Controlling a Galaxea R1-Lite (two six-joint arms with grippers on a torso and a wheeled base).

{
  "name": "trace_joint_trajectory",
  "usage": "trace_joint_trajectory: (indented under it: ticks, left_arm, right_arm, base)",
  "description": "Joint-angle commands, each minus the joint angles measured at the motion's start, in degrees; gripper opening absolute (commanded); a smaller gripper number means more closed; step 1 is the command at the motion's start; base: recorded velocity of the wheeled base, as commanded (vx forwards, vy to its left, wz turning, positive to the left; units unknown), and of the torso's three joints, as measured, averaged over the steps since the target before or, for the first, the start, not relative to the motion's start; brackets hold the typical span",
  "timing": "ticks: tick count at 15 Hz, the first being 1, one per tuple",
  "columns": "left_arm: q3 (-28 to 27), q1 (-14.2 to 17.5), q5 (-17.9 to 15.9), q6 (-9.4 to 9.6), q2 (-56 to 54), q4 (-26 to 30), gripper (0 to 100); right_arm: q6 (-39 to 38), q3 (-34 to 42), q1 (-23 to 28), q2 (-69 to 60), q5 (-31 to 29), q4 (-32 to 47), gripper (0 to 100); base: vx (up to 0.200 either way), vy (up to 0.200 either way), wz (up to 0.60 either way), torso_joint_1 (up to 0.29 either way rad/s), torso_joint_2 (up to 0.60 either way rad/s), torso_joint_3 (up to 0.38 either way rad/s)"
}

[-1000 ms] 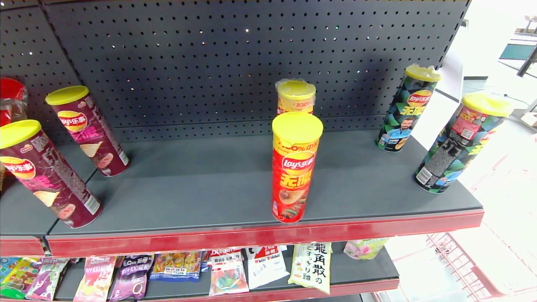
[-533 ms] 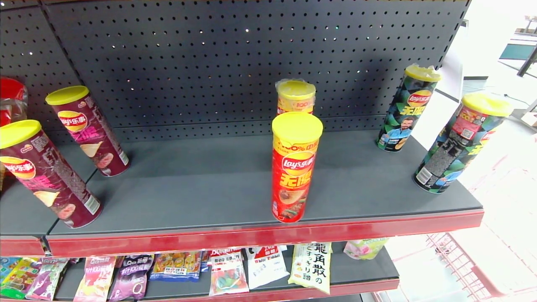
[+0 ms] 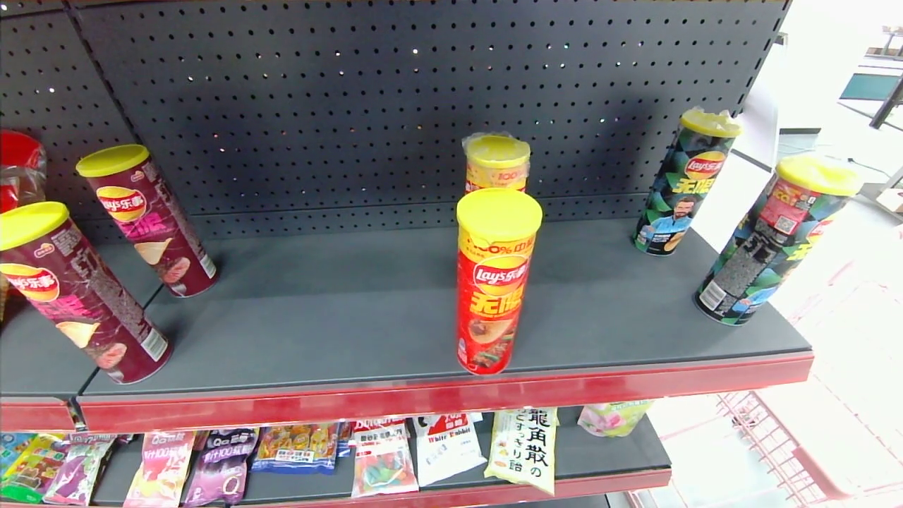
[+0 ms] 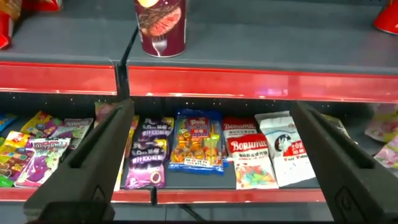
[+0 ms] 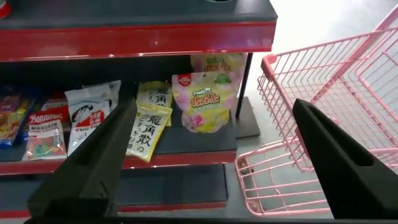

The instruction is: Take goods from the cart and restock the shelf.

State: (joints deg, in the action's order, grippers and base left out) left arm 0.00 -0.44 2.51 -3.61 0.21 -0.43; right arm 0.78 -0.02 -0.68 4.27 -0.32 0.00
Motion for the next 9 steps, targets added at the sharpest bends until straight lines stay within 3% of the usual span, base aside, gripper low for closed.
trace_joint_trajectory:
  ticks: [1, 9]
  left_arm:
    - [0.00, 0.00, 0.04, 0.00, -0.21, -0.01, 100]
    - [0.00, 0.00, 0.30, -0.08, -0.21, -0.01, 100]
  right_arm:
    - [-0.34, 0.02, 0.77, -4.18, -0.65, 0.00, 100]
    - [-0.52, 0.02, 0.77, -4.27, -0.91, 0.00, 100]
  base:
    - [0.000, 0.000, 0.00, 0.000, 0.00, 0.000]
    - [0.000, 0.000, 0.00, 0.000, 0.00, 0.000]
